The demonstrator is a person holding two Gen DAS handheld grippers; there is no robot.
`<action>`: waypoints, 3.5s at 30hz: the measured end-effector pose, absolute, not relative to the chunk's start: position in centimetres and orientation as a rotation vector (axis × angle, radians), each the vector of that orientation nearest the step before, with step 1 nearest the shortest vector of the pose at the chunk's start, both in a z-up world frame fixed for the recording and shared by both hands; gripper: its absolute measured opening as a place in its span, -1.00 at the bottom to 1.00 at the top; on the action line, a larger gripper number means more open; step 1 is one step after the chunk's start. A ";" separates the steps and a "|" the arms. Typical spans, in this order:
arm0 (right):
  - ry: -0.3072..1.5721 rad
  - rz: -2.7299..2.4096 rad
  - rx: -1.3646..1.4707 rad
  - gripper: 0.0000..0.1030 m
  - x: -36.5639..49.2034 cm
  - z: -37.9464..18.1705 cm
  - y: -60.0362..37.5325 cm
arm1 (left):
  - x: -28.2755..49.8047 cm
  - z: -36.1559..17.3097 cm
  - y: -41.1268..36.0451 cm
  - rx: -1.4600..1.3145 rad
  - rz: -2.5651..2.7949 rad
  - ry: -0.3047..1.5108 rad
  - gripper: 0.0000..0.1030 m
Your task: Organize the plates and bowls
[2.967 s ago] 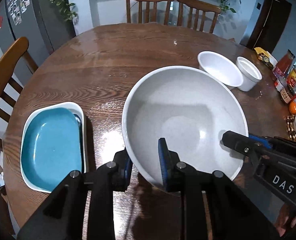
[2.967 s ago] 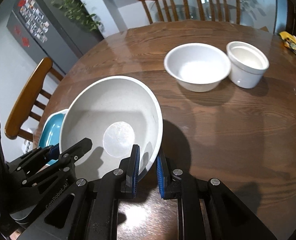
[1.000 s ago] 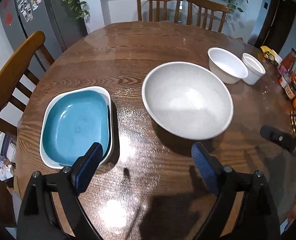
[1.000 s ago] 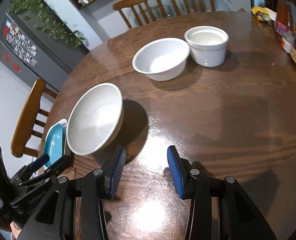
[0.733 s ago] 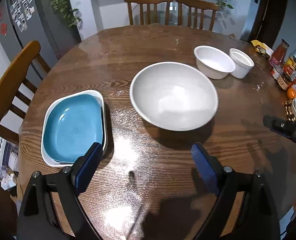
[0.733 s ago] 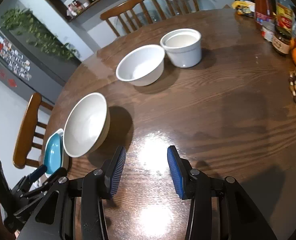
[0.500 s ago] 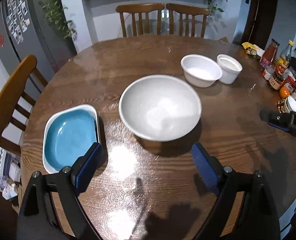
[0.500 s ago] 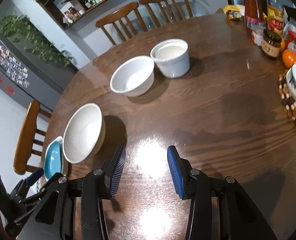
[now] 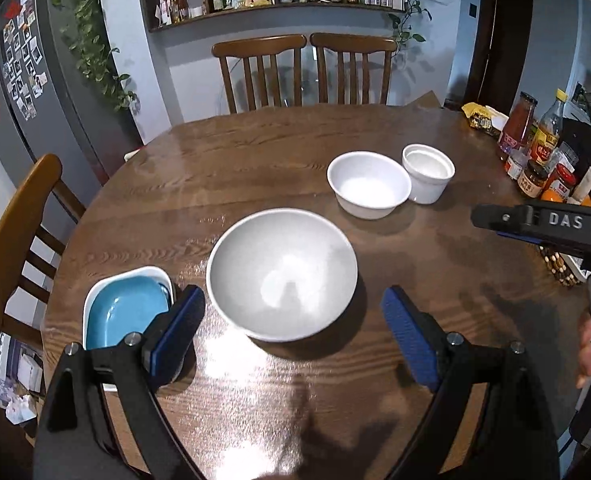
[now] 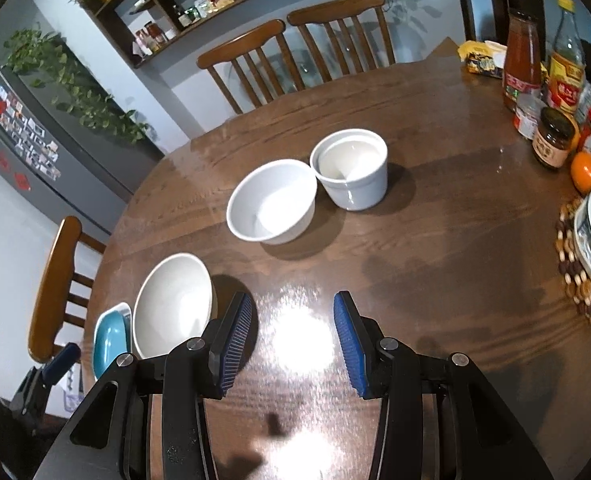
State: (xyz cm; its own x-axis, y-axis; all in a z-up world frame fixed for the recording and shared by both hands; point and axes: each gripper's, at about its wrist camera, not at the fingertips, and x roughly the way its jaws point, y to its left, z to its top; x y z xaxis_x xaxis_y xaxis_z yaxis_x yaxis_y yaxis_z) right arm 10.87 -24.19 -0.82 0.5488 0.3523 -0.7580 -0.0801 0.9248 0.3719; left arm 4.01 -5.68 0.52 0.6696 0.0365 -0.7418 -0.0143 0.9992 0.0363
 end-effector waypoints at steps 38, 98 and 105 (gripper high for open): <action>1.084 0.226 0.364 -0.85 21.0 -8.0 -23.0 | 11.3 -3.2 -3.8 -0.012 0.080 0.932 0.75; 1.050 0.310 0.321 -0.84 4.2 -6.6 -27.7 | 3.9 -6.4 -14.7 0.109 -0.315 1.030 -0.64; 1.024 0.328 0.296 -0.84 3.4 -5.1 -26.1 | 2.8 -5.2 -12.9 0.069 -0.306 0.991 -0.64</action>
State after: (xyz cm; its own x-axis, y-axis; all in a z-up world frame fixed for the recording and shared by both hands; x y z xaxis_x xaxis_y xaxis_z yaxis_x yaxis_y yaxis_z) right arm 3.38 -26.09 -5.06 0.4797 0.4008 -0.7806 -0.1280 0.9120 0.3896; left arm 2.82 -12.86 -5.22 0.5085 -0.2228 -0.8317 0.2852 0.9550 -0.0814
